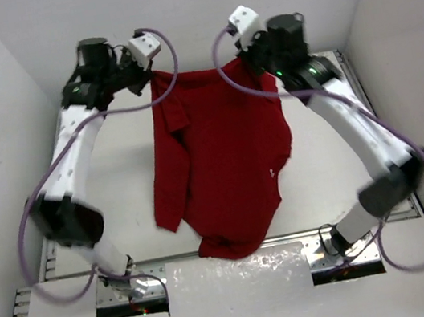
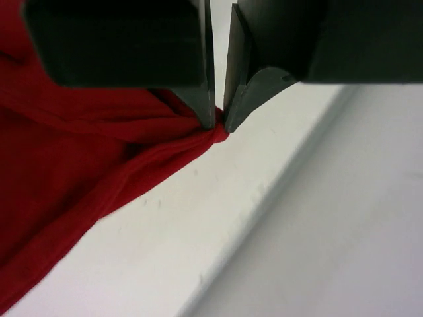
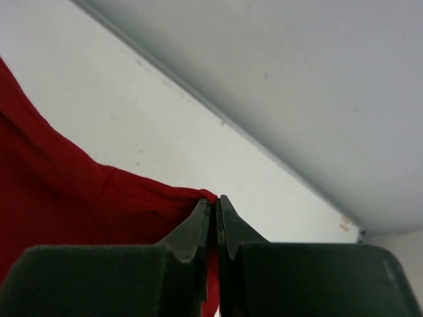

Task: Fold and stack the t-shirts
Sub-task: Flatten out the tshirt

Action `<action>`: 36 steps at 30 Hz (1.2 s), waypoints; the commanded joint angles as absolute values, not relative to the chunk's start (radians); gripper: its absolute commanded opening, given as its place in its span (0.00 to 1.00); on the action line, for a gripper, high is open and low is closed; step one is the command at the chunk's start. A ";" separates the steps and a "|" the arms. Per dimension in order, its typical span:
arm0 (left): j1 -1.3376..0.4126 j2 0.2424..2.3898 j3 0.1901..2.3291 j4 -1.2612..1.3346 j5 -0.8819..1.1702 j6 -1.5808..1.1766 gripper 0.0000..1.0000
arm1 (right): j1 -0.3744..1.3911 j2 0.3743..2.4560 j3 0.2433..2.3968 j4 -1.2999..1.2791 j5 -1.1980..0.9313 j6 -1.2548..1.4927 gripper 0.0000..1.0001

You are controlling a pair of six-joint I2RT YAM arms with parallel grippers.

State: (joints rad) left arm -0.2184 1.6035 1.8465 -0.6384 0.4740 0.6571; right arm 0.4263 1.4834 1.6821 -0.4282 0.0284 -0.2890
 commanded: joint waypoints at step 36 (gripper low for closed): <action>-0.331 0.891 0.491 -0.517 0.055 1.252 0.79 | 0.261 1.190 0.479 -0.148 -0.037 0.638 0.56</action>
